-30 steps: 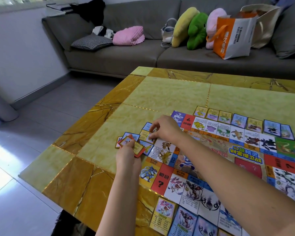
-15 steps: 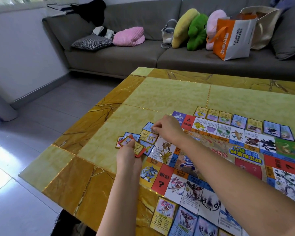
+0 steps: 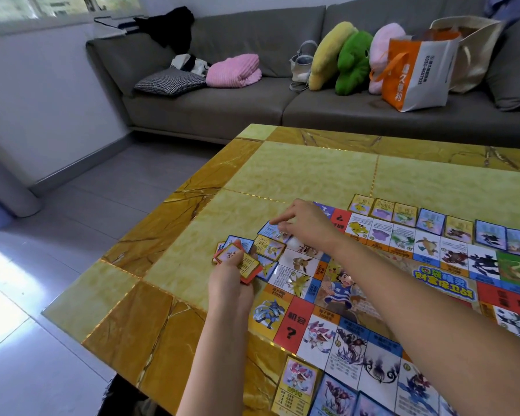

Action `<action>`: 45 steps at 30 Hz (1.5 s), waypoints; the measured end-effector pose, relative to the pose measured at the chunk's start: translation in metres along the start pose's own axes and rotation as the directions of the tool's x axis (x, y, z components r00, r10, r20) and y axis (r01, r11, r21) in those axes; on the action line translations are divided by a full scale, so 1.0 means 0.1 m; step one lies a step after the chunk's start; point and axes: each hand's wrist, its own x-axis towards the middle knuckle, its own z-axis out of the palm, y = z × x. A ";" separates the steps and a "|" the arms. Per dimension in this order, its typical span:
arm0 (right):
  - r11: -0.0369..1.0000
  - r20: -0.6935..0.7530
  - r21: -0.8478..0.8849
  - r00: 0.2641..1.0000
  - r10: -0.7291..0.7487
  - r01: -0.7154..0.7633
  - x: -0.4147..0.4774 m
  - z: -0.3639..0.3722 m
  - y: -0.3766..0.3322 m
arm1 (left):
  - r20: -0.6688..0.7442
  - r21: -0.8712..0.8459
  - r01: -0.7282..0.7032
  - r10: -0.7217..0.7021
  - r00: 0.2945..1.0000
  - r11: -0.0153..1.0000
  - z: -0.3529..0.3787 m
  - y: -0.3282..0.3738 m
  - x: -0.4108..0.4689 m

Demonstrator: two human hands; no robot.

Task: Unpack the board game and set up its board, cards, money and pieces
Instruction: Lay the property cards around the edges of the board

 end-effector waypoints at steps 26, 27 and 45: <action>0.768 -0.063 0.632 0.980 0.188 -0.107 -1.30 -0.99 -0.07 | 0.462 0.524 -0.247 -0.028 0.886 0.815 0.21 -0.07 -0.66; 0.774 -0.048 0.622 0.982 0.183 -0.114 -1.33 -1.00 -0.08 | 0.457 0.528 -0.234 -0.041 0.889 0.817 0.22 -0.09 -0.65; 0.694 0.044 0.692 0.971 0.233 -0.198 -1.70 -1.03 0.08 | 0.418 0.451 0.167 -0.373 0.828 0.877 0.35 -0.26 -0.78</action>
